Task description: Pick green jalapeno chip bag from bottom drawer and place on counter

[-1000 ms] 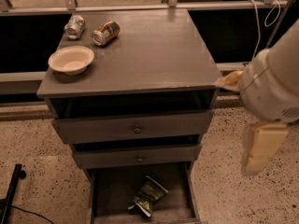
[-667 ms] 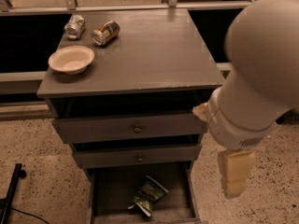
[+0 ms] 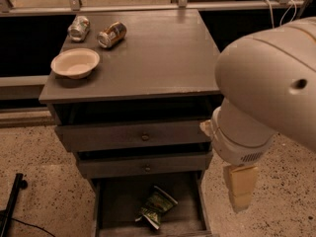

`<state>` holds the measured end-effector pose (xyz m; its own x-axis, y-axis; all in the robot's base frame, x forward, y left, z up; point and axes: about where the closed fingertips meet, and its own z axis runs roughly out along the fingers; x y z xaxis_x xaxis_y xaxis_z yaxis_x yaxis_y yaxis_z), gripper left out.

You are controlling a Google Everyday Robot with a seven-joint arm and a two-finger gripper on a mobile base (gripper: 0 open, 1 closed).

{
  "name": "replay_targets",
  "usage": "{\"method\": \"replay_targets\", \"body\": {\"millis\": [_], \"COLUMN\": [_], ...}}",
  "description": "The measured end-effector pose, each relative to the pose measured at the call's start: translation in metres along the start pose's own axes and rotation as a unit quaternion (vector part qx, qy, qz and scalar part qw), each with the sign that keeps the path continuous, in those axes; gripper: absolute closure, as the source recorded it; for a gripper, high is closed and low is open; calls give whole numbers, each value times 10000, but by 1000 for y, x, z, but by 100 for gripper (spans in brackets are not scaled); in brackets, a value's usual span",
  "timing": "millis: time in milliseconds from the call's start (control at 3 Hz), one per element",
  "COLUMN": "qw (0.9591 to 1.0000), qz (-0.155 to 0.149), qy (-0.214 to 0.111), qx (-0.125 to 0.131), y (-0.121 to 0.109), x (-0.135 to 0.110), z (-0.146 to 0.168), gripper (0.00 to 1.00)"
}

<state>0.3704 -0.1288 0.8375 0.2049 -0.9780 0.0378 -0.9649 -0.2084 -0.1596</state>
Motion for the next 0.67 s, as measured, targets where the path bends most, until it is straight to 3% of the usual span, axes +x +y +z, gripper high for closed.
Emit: {"method": "replay_targets", "body": {"millis": [333,667], "qw": [9966,9898], "qz": [-269,-561], "qy": [-627,-1240], "qx": [-457,-422], "y": [33,43], "x": [-19,-36], "z": [99,167], "gripper": [0,0]}}
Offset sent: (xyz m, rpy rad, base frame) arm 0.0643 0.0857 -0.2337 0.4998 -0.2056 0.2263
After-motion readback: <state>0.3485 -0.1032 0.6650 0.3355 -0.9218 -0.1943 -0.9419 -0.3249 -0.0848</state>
